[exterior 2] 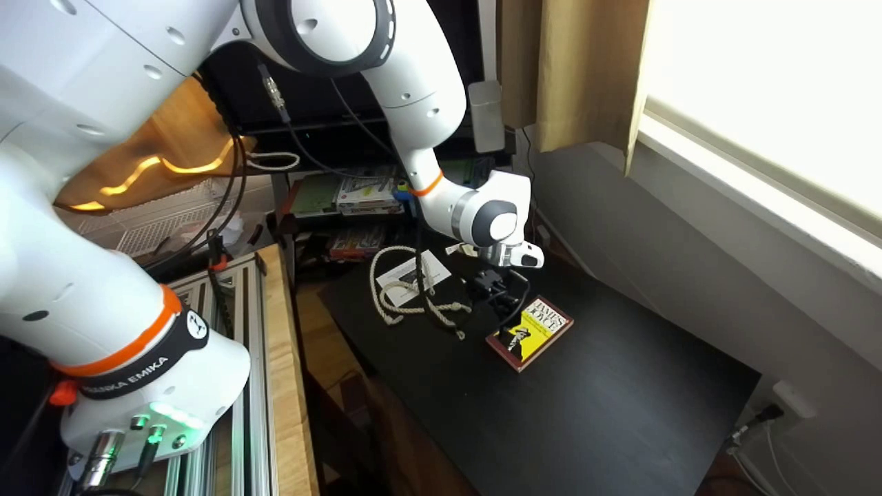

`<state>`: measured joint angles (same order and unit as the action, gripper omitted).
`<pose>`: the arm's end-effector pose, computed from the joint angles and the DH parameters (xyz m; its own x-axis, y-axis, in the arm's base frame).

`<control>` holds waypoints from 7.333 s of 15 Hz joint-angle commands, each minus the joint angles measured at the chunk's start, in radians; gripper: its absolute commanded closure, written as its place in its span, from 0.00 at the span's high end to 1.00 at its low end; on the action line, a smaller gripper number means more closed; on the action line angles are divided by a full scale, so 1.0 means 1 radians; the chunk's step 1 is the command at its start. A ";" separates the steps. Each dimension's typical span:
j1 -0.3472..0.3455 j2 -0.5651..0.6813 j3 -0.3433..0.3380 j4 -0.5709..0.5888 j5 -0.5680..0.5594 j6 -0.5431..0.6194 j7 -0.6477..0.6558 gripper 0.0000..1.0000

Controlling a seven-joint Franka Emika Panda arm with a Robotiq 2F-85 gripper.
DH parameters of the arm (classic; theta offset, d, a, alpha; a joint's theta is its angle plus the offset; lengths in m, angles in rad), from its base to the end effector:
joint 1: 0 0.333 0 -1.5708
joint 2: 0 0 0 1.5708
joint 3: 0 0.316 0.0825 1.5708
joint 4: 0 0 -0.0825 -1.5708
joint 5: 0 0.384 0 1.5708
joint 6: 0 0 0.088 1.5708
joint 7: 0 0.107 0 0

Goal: Rotate the book on the right side of table anticlockwise three times

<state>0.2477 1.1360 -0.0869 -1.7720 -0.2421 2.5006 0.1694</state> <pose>0.5243 0.0794 -0.0944 0.9030 0.1886 -0.3860 0.2816 -0.9385 0.2000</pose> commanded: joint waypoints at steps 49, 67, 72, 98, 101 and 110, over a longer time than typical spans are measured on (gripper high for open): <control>0.095 0.326 -0.322 0.400 -0.040 -0.086 0.382 1.00; -0.029 0.206 -0.127 0.304 0.090 0.307 0.322 1.00; -0.090 0.258 -0.071 0.323 0.164 0.434 0.196 1.00; -0.100 0.298 0.008 0.388 -0.094 0.044 -0.414 1.00; -0.073 0.300 0.005 0.390 -0.152 0.051 -0.454 1.00; -0.017 0.119 -0.055 0.181 -0.223 0.135 -0.415 1.00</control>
<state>0.2034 1.3372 -0.1128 -1.4713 -0.4183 2.5836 -0.2776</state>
